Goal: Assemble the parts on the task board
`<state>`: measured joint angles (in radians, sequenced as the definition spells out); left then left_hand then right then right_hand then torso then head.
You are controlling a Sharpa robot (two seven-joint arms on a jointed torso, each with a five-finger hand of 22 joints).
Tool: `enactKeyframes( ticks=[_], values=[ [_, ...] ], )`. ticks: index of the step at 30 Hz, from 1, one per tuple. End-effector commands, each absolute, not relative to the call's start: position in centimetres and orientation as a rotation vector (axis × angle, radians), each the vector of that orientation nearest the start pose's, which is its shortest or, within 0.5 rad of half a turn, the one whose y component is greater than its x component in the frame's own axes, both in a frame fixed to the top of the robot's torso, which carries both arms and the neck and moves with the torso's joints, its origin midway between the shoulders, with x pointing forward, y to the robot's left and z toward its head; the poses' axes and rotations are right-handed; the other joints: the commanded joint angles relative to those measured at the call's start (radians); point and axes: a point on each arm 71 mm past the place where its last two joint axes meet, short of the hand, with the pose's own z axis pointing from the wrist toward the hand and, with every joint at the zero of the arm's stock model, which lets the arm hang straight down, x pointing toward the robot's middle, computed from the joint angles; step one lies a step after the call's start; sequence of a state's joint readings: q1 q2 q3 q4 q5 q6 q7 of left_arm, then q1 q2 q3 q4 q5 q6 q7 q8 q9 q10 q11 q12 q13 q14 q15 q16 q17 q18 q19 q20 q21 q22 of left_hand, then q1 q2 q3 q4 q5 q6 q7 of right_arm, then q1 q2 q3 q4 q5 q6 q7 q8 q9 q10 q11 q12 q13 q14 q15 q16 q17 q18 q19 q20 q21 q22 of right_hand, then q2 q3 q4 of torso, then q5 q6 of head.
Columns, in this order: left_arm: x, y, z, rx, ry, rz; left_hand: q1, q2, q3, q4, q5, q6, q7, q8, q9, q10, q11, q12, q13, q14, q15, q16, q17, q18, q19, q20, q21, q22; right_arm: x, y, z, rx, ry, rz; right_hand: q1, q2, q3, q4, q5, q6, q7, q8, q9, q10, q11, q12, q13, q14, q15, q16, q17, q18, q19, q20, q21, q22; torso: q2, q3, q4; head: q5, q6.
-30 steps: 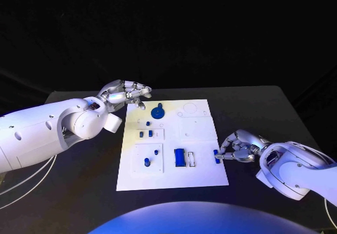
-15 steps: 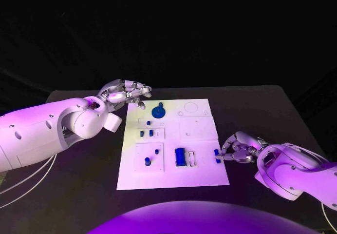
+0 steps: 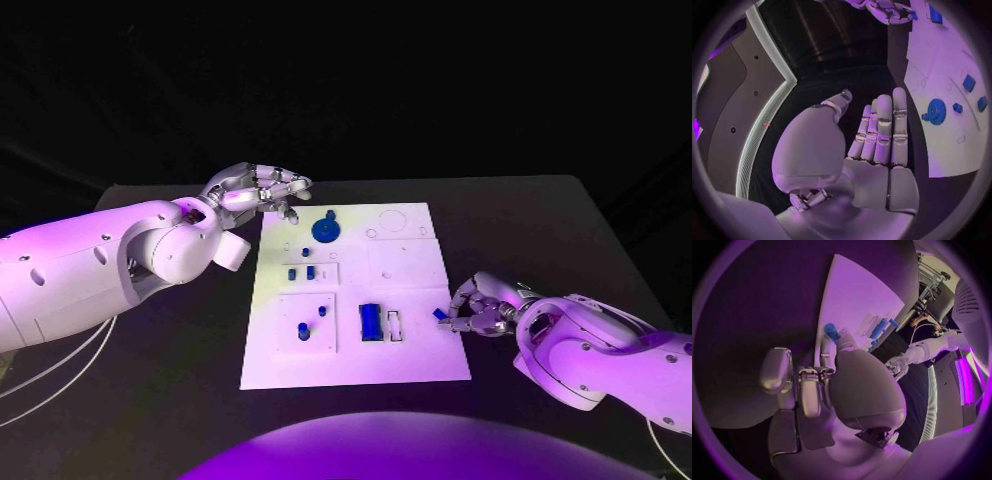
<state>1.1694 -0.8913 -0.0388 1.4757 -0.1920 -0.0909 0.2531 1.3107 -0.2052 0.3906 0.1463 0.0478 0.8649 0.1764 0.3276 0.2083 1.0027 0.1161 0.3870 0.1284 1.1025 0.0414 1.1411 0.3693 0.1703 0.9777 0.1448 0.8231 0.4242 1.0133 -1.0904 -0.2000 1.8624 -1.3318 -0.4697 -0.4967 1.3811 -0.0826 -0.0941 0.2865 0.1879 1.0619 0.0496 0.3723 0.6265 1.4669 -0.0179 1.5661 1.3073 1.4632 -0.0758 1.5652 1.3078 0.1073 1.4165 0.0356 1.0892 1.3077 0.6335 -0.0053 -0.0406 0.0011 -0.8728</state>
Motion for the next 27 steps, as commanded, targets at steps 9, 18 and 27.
enactKeyframes(
  ticks=[9, 18, 27],
  values=[
    [48.4, 23.1, -20.1, -0.969, 1.7, -1.544, 0.002, 0.008, 0.0, 0.004, 0.003, -0.007, 0.002, 0.004, -0.002, -0.01, 0.0, 0.007, 0.001, -0.005, 0.004, 0.003, -0.001, 0.013, 0.005, 0.0, -0.004, -0.001, 35.2, -24.0, -30.1, 0.159, 2.117, 0.337, 0.102, -0.033, 0.079, -0.002, 0.006, 0.001, -0.001, -0.025, 0.014, 0.104, -0.006, 0.005, 0.263, 0.102, -0.008, -0.002, 0.236, -0.011, -0.005, -0.01, -0.017, 0.011, -0.001, -0.0005, 0.0019, 0.001, 0.0],
    [48.4, 23.2, -20.1, -0.971, 1.699, -1.541, 0.002, 0.008, 0.0, 0.004, 0.003, -0.007, 0.002, 0.004, -0.002, -0.01, 0.0, 0.007, 0.001, -0.005, 0.004, 0.003, -0.001, 0.013, 0.005, 0.0, -0.004, -0.001, 35.1, -23.5, -30.1, 0.102, 2.11, 0.329, 0.143, -0.061, 0.133, -0.001, 0.007, 0.011, 0.001, -0.041, 0.017, 0.104, -0.005, 0.005, 0.263, 0.102, -0.007, -0.003, 0.233, -0.011, -0.004, -0.009, -0.019, 0.013, -0.001, -0.0013, -0.0007, 0.002, 0.0],
    [48.4, 23.2, -20.1, -0.971, 1.699, -1.54, 0.004, 0.01, -0.001, 0.006, 0.003, -0.007, 0.003, 0.005, -0.002, -0.011, 0.0, 0.008, 0.001, -0.006, 0.004, 0.004, -0.001, 0.013, 0.005, 0.0, -0.004, -0.002, 34.8, -23.2, -29.7, 0.163, 2.105, 0.362, 0.174, -0.048, 0.243, -0.002, 0.009, 0.023, -0.003, -0.063, 0.016, 0.104, -0.009, 0.005, 0.263, 0.102, -0.01, -0.002, 0.236, -0.012, 0.001, -0.011, -0.015, 0.02, -0.002, -0.0013, 0.0003, 0.003, 0.0]
  ],
)
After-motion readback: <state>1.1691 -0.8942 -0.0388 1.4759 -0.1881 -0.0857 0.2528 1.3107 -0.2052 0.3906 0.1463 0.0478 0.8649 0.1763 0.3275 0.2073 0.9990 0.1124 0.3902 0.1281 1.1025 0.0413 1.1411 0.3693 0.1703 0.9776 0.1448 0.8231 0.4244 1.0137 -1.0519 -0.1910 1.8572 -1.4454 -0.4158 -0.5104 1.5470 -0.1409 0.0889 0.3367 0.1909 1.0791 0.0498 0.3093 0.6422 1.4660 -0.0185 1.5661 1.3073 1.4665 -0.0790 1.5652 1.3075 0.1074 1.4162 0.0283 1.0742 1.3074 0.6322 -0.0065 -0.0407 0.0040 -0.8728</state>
